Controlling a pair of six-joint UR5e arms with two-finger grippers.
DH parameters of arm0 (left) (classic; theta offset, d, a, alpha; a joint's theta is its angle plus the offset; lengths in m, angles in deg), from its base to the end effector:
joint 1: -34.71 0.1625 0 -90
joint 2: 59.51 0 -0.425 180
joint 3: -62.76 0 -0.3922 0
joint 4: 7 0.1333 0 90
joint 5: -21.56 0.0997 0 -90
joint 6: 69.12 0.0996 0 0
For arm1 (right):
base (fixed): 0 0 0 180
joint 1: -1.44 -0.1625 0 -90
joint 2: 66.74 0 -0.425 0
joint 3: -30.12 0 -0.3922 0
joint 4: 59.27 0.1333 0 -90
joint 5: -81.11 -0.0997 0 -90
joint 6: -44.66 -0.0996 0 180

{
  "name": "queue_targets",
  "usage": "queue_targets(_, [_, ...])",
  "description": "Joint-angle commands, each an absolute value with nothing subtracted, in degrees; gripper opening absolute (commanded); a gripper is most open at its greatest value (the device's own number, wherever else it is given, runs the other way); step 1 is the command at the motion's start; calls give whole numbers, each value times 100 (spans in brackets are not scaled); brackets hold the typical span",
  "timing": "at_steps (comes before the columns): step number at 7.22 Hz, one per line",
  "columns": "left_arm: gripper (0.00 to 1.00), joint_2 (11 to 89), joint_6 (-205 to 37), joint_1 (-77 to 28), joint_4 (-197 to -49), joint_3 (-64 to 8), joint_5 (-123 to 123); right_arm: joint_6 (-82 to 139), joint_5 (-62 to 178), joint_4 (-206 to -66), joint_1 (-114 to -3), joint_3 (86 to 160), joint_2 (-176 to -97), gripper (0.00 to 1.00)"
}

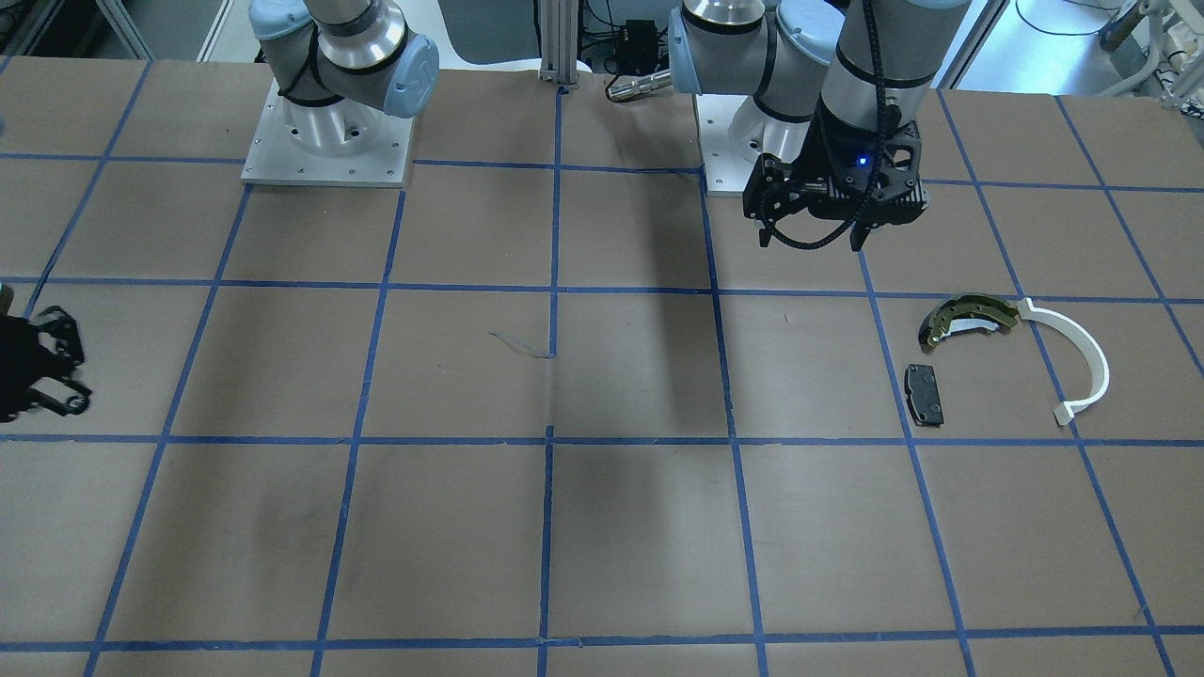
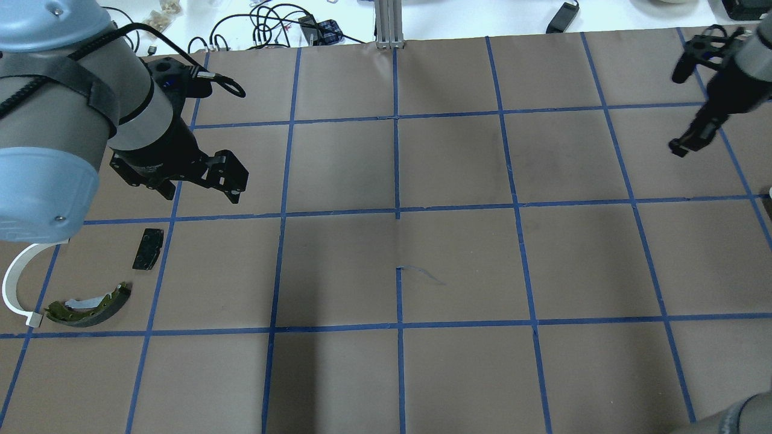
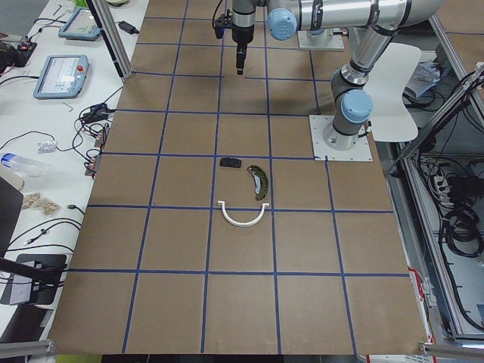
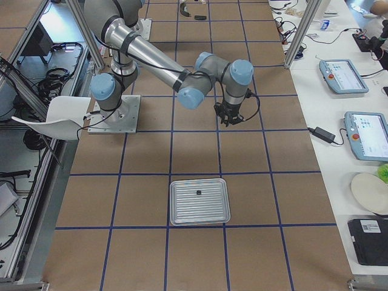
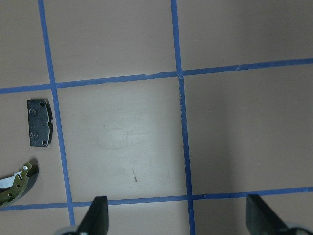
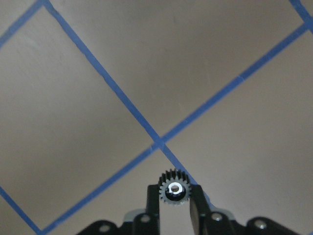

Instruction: Place bearing gear from tray to pile

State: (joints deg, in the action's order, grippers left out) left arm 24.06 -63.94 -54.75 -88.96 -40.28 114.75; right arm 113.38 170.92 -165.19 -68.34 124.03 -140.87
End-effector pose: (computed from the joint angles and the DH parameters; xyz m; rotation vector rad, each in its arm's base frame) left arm -0.1236 -0.4453 0.4428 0.1238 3.0821 -0.0342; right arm -0.0744 -0.5886 0.3325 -1.2695 2.8185 0.0707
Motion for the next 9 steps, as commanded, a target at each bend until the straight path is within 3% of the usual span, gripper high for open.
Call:
queue_targets(1, [100,2407,-6394,-5467,-8883,-4017,11473,8679,17085,-16771,-8461,12592,-14093,29])
queue_targets(6, [100,2495,-6402,-5380,-8488,-4008,11455,3874,16838,-18414,-11445,12610,-13128,32])
queue_targets(7, [100,2417,-6428,-5379,-8496,-4008,11464,3520,16856,-18407,-11631,12619,-13056,38])
queue_targets(8, [100,2407,-6420,-5379,-8539,-4008,11412,3586,16882,-18416,-11633,12671,-12960,59])
queue_targets(9, [100,2555,-6411,-5379,-8540,-4008,11385,3682,16891,-18460,-11625,12680,-12924,100])
